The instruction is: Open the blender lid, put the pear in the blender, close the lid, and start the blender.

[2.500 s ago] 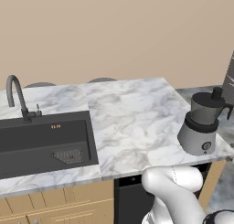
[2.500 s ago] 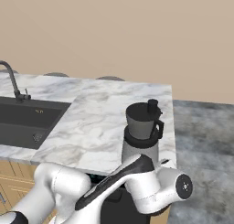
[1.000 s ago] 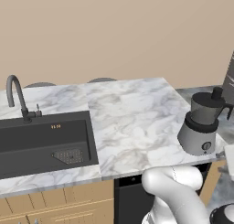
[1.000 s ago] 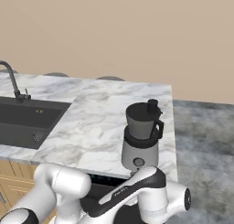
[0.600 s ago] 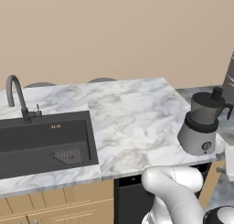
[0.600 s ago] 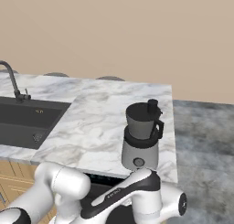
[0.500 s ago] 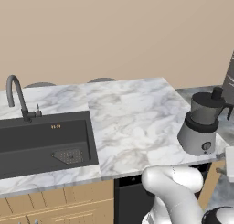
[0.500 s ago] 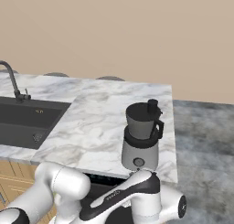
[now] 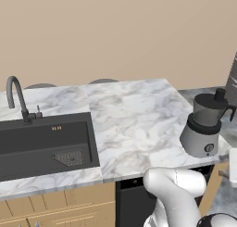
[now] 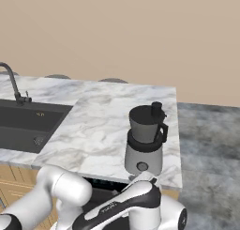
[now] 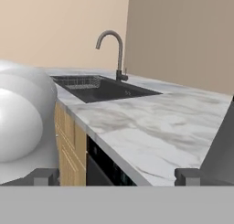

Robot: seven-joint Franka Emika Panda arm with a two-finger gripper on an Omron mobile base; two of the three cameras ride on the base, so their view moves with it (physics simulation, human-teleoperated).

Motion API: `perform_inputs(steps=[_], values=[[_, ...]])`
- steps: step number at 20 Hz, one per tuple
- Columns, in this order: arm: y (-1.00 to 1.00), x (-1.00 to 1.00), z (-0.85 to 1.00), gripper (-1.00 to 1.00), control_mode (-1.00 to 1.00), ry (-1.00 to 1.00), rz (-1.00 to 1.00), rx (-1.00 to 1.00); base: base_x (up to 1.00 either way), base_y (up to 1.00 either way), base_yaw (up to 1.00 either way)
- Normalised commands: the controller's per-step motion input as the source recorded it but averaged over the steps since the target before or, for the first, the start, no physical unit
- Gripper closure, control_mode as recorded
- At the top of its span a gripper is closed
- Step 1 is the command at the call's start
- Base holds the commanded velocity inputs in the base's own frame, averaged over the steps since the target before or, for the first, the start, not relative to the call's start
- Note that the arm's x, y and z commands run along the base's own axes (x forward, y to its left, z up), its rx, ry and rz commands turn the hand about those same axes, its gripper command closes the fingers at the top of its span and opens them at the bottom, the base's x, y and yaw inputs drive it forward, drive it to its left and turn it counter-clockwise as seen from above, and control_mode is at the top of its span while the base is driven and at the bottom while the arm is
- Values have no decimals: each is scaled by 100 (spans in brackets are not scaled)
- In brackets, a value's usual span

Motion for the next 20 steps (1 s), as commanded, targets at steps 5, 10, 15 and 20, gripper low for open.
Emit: perform_inputs(steps=[5,10,15,20], values=[[1,2,0,-100,-100,0,0,0,0,0,0],[0,17,0,-100,-100,0,0,0,0,0,0],[0,12,-5,-100,-100,0,0,0,0,0,0],[0,2,-10,-100,-100,0,0,0,0,0,0]])
